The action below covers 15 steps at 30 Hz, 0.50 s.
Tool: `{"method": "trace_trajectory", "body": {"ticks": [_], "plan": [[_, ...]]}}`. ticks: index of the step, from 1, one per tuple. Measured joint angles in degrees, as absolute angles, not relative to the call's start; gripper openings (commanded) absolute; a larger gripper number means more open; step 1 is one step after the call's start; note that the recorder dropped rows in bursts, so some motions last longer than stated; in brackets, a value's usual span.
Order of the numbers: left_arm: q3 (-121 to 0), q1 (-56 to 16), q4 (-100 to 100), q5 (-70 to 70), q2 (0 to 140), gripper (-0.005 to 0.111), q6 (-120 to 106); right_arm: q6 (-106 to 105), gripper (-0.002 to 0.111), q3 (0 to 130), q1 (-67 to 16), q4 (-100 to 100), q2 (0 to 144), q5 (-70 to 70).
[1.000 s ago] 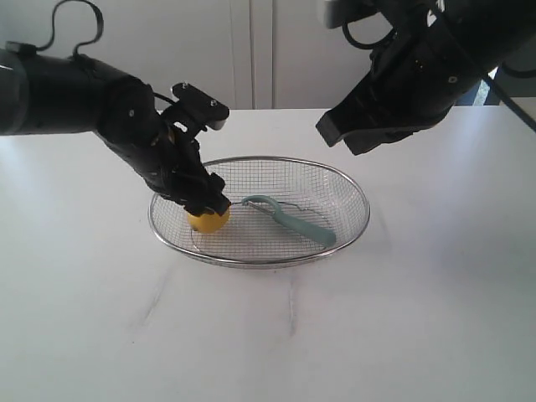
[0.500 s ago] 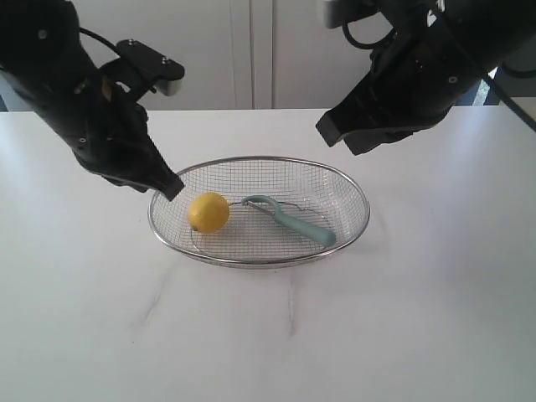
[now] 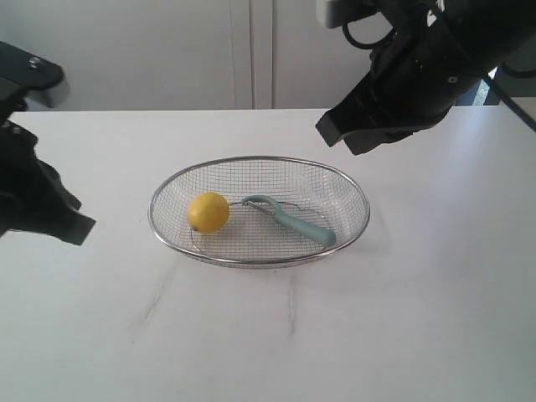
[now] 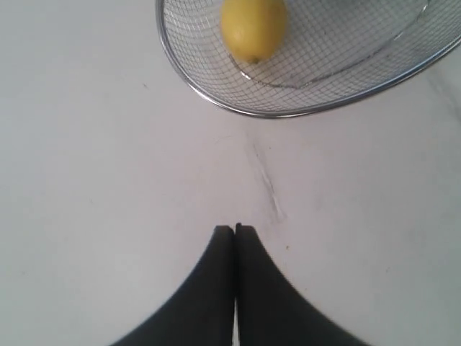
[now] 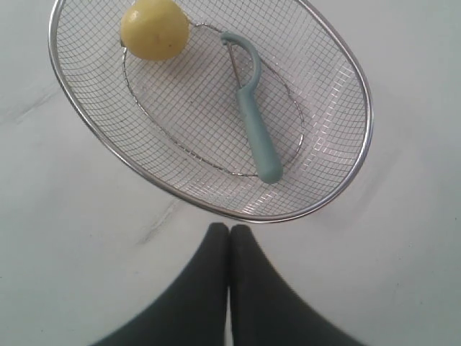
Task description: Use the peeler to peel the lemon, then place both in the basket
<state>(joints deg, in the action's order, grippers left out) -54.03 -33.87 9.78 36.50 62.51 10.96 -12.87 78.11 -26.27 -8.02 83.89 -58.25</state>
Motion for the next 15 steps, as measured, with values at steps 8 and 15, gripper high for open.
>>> {"method": "trace_trajectory", "body": {"ticks": [8,15], "plan": [[-53.71,-33.87,5.75,37.05,52.15,0.000,12.79,-12.87,0.000,78.11,-26.27,-8.02,83.89,-58.25],[-53.71,-33.87,5.64,37.05,49.94,0.000,12.79,-12.82,0.000,78.11,-26.27,-8.02,83.89,-58.25]]}}
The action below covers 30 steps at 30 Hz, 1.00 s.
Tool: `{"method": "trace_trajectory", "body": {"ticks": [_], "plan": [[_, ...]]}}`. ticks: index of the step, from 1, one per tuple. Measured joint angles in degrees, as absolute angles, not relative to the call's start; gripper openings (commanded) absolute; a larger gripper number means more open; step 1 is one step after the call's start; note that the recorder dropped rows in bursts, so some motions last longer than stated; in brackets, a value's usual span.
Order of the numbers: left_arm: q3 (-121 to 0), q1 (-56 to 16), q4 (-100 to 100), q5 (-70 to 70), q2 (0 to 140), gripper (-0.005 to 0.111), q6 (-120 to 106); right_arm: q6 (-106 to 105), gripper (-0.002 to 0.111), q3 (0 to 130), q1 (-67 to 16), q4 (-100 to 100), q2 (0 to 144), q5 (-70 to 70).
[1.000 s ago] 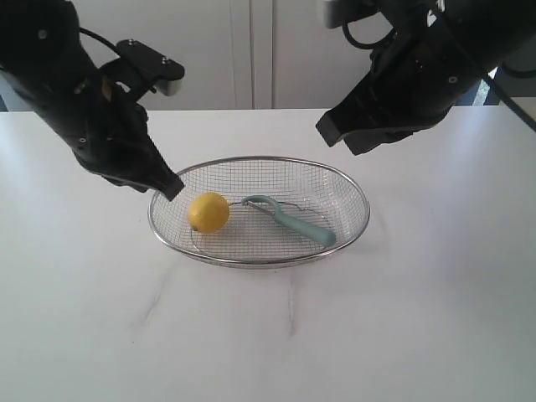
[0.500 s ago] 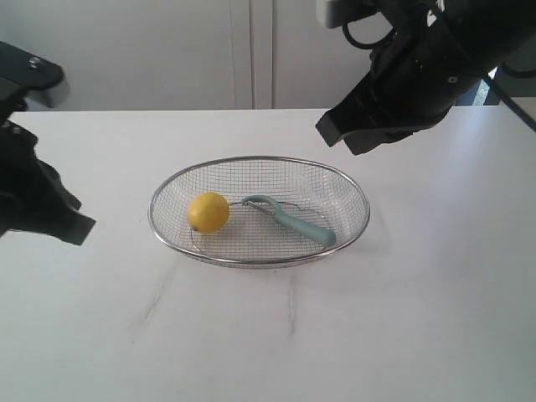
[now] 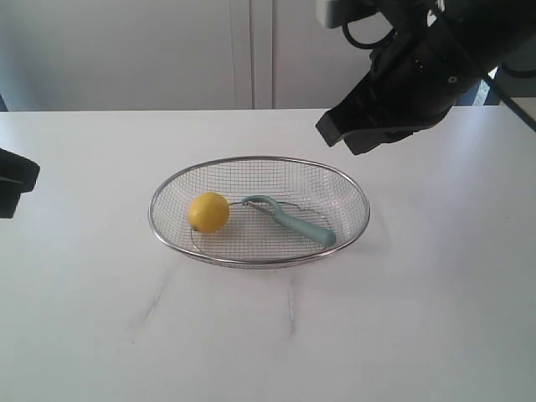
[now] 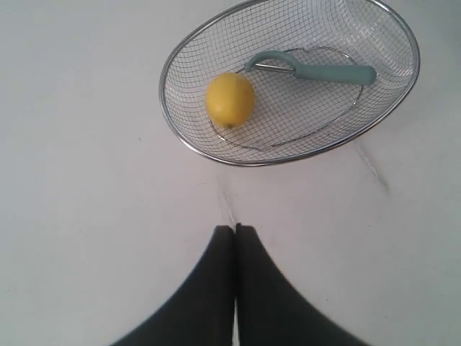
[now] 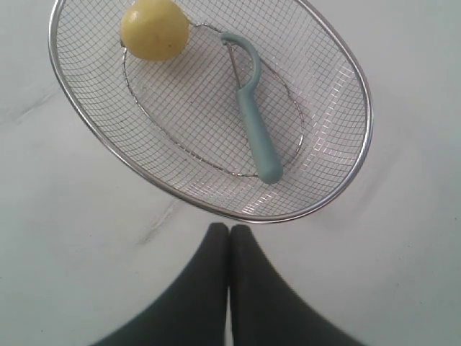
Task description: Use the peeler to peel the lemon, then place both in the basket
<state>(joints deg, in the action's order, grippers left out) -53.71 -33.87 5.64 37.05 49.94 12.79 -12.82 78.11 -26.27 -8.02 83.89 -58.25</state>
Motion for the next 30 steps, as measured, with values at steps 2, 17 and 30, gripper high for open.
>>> {"method": "trace_trajectory", "body": {"ticks": [2,17,30], "plan": [[-53.71,-33.87,5.64,37.05,49.84,0.000,12.79,-12.82,0.000,78.11,-26.27,-8.02,83.89,-58.25],[-53.71,-23.88,5.32,37.05,47.13,0.000,12.89,-12.82,0.000,78.11,-26.27,-8.02,83.89,-58.15],[-51.70,-10.70,5.57,28.92,34.87,0.000,12.50,-12.82,0.000,78.11,-26.27,-8.02,83.89,-58.15]]}}
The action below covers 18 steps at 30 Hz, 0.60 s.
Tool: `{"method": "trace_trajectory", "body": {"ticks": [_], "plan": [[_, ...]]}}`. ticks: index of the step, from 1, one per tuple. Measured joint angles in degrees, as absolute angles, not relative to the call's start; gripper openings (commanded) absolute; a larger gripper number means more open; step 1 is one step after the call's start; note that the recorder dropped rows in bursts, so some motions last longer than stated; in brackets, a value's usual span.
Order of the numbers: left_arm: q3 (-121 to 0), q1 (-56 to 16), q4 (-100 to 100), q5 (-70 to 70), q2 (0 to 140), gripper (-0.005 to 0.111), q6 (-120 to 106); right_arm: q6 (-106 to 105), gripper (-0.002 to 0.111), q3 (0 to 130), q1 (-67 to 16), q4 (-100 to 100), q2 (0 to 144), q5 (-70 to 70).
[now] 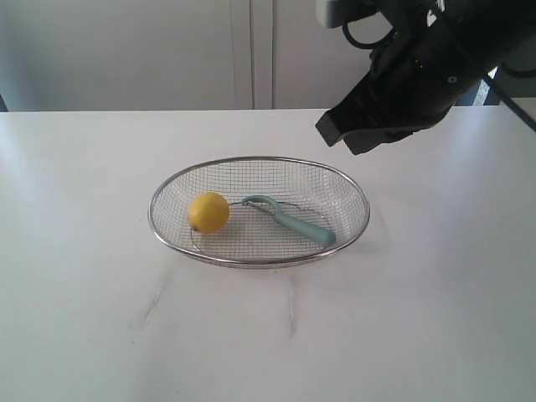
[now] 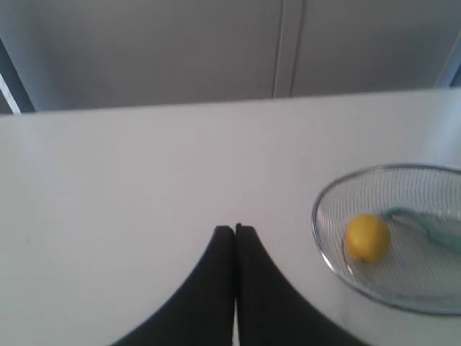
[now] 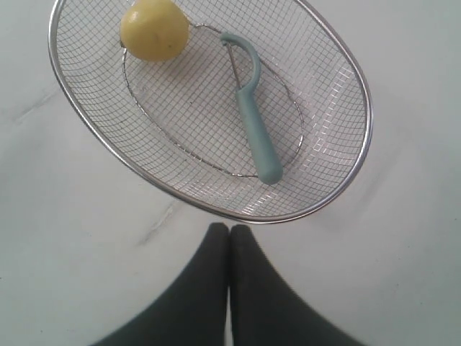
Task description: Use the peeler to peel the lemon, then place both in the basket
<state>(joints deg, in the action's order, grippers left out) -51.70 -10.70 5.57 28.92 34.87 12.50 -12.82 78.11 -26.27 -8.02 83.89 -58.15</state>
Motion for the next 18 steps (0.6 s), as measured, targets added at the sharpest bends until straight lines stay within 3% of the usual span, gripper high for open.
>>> {"method": "trace_trajectory", "body": {"ticks": [18], "plan": [[-25.01,-2.68,0.41,-2.00,22.11,0.000,11.72,-11.96,0.000,78.11,-26.27,-8.02,83.89,-58.15]]}}
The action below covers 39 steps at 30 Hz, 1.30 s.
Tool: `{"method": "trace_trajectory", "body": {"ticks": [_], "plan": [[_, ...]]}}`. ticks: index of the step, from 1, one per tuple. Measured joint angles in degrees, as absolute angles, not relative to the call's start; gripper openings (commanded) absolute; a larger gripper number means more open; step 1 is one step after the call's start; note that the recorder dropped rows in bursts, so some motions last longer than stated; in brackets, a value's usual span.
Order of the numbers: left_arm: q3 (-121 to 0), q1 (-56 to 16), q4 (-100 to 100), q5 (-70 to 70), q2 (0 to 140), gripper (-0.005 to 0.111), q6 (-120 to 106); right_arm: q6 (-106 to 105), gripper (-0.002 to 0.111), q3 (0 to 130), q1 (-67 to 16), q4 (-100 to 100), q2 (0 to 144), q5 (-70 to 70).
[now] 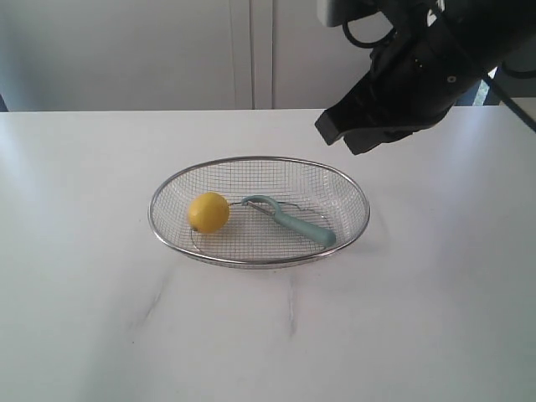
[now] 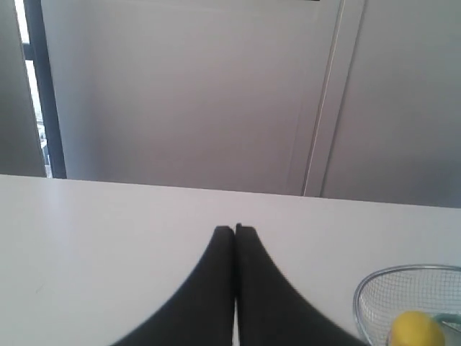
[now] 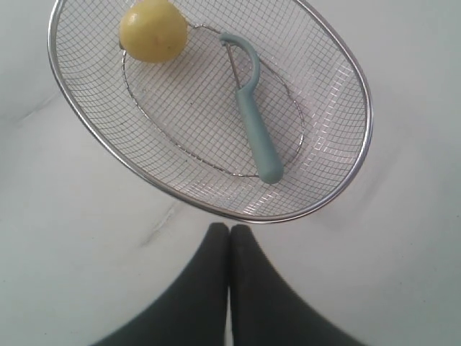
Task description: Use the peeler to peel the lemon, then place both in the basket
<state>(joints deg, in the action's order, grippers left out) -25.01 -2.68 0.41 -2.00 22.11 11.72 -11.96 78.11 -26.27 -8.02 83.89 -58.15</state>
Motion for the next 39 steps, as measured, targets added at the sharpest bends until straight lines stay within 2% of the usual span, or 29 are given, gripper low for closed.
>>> {"method": "trace_trajectory", "body": {"ticks": [21,24,29,39], "plan": [[-0.68,-2.65,8.05,-6.93,6.25,0.000,11.51,-11.96,0.000,78.11,-26.27,-8.02,83.89,-58.15],[-0.31,-2.28,8.13,-3.27,3.28,0.000,11.51,-11.96,0.000,78.11,-26.27,-8.02,83.89,-58.04],[-0.31,0.47,7.90,11.24,0.30,0.000,11.63,-11.96,0.000,78.11,-26.27,-8.02,83.89,-58.04],[-0.19,0.52,7.90,13.42,0.30,0.000,13.24,-11.91,0.000,78.11,-26.27,-8.02,83.89,-58.04]]}}
